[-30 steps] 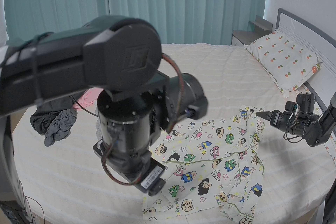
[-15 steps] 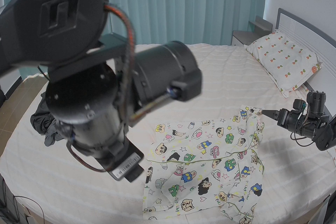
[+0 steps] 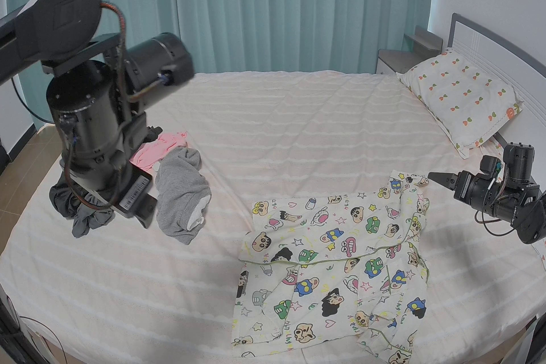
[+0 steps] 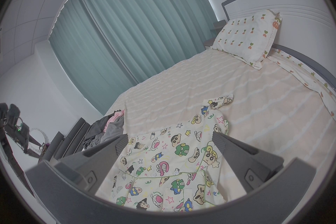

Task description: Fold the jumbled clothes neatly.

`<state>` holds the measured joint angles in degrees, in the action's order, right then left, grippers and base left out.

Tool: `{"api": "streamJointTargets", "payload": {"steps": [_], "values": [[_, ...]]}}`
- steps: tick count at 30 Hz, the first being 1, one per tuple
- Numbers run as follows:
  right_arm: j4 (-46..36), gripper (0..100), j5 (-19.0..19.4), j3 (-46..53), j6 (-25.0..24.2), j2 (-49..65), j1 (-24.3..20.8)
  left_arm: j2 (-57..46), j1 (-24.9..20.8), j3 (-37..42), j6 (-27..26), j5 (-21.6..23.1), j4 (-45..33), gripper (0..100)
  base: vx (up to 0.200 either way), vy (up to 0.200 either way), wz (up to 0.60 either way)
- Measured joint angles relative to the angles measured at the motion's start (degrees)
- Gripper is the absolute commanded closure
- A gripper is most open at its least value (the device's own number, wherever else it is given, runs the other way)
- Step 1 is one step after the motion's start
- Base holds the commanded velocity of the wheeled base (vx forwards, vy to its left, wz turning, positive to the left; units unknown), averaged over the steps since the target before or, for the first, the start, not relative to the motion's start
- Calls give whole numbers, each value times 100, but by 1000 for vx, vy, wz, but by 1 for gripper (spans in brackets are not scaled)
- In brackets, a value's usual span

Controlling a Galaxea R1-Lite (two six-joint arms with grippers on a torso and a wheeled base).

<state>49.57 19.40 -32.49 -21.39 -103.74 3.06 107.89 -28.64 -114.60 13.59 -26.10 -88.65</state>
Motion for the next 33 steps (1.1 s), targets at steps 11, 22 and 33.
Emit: {"api": "streamJointTargets", "payload": {"steps": [11, 22, 33], "values": [[0, 0, -2, -41, 2, -6, 16, -505, 1596, 0, -141, 11, 0, 0, 0, 0, 0], [0, 0, 17, -63, 5, -37, 22, -1991, 1442, 0, 463, 341, 128, 0, 0, 0, 0], [5, 0, 28, -1, 10, -76, 16, -3173, 1117, 1563, 1162, 976, 1809, 0, 0, 0, 0]]}}
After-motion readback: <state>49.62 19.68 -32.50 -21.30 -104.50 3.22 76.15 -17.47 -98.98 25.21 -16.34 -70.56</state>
